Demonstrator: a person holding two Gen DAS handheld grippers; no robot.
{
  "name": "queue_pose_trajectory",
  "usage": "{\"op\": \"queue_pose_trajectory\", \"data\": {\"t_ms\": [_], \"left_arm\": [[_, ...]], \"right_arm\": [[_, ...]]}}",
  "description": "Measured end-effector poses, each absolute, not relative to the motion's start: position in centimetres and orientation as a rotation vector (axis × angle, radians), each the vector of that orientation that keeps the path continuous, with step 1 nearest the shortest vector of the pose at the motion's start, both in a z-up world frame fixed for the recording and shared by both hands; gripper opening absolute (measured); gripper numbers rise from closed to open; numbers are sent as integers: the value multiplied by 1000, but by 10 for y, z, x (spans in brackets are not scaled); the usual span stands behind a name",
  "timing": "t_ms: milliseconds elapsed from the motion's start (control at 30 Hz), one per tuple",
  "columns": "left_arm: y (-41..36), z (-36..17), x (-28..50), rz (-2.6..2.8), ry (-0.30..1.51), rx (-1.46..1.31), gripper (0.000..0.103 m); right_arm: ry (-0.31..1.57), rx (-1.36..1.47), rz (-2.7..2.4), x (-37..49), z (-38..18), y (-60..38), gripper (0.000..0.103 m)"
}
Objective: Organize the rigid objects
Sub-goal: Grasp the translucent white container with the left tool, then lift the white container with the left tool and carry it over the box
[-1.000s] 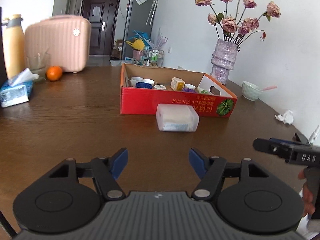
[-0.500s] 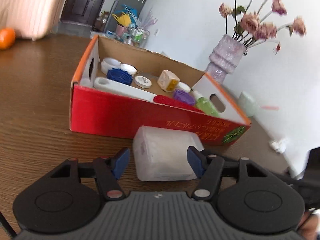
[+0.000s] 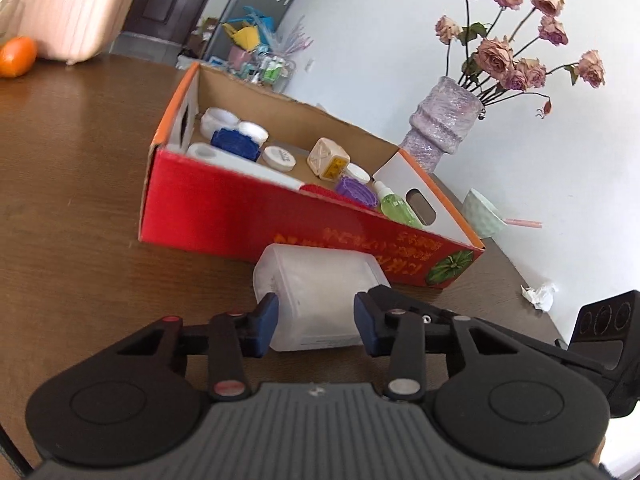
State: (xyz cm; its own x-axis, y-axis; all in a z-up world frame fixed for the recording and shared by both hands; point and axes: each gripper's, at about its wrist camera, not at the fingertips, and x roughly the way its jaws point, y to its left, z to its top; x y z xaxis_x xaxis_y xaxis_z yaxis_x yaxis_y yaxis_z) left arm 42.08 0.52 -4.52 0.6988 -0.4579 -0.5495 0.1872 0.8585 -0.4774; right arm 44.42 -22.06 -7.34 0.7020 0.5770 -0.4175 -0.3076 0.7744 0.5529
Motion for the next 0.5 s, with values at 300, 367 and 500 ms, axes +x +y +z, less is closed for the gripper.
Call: {"op": "queue_pose_trajectory", "data": {"t_ms": [300,367,500], "left_arm": [[15,-47,303,-418,713,-461,29],[14,-47,276,-424,713,-458,29],[7,-39,241,-443,706,-437,29]], "right_arm": [[638,458,493,343,-64,-226,29],[653,478,503,316,-63,-232,27],[651,443,497,273,-54,-235,26]]}}
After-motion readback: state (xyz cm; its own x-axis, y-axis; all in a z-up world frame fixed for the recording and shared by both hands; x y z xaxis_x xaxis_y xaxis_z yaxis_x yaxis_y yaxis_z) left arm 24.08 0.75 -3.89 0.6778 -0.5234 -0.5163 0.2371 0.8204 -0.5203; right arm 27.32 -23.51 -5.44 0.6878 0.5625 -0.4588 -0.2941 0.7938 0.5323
